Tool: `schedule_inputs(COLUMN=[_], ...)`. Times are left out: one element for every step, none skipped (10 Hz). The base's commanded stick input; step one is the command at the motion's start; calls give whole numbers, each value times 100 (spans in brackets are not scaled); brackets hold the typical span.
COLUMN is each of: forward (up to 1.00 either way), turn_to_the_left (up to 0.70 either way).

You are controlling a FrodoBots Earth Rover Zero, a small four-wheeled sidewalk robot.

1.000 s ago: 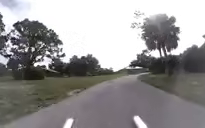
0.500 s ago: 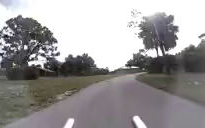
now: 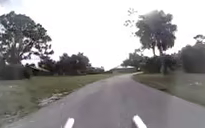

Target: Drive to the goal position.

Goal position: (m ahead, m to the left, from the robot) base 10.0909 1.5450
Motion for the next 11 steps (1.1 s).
schedule_inputs(forward=[69, 69, 69, 69, 69, 69, 69, 69, 69, 69, 69], turn_to_the_left=[3, 0, -24, -34, -16, -2, 3, 3, 3, 3, 3])
